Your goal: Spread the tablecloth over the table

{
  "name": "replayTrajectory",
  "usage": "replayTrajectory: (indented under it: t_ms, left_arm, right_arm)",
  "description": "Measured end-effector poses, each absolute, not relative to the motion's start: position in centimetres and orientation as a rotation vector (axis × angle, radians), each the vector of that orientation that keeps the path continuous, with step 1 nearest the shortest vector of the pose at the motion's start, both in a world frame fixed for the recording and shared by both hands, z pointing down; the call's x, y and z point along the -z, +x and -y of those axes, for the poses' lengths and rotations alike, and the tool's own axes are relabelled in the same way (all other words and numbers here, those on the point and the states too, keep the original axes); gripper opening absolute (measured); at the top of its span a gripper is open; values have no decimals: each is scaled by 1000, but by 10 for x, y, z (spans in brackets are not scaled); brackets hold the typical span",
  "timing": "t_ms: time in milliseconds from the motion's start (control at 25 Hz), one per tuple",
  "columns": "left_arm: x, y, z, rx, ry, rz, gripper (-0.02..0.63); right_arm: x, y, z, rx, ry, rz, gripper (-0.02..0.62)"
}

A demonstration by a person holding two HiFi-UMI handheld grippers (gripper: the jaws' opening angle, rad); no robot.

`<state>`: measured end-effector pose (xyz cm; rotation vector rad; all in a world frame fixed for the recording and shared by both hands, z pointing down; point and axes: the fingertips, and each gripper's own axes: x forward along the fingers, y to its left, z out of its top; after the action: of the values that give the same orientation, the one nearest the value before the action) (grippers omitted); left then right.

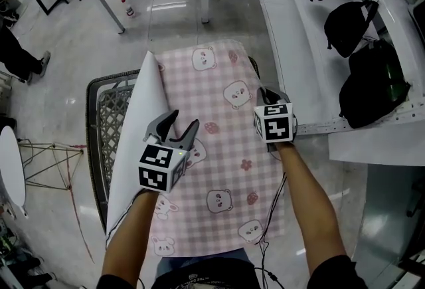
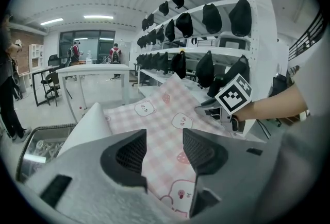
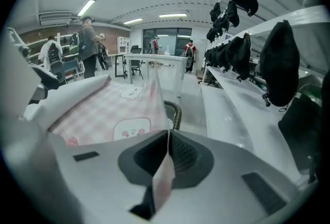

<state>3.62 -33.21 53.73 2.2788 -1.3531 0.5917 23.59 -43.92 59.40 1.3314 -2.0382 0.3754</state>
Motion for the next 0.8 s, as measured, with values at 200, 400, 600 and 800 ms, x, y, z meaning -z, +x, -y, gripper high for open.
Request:
replayTrajectory:
  t_ms: [200,400,600,800]
  left_arm:
    - [-543,40,334,-603,2274,1342,218]
    - [-543,39,332,-617,2272,1336,219]
    - [-533,31,326,-614,2268,1353,219]
    - [-512,16,316,-598,2284,1389,221]
  right_arm:
    - [-600,241,445,-337,1364,2014,30]
    - [-594,244,444,-355,1394,2000,72]
    - [-577,250,437,-343,1421,1991,153]
    - [-544,242,423,-315,1432,2024,166]
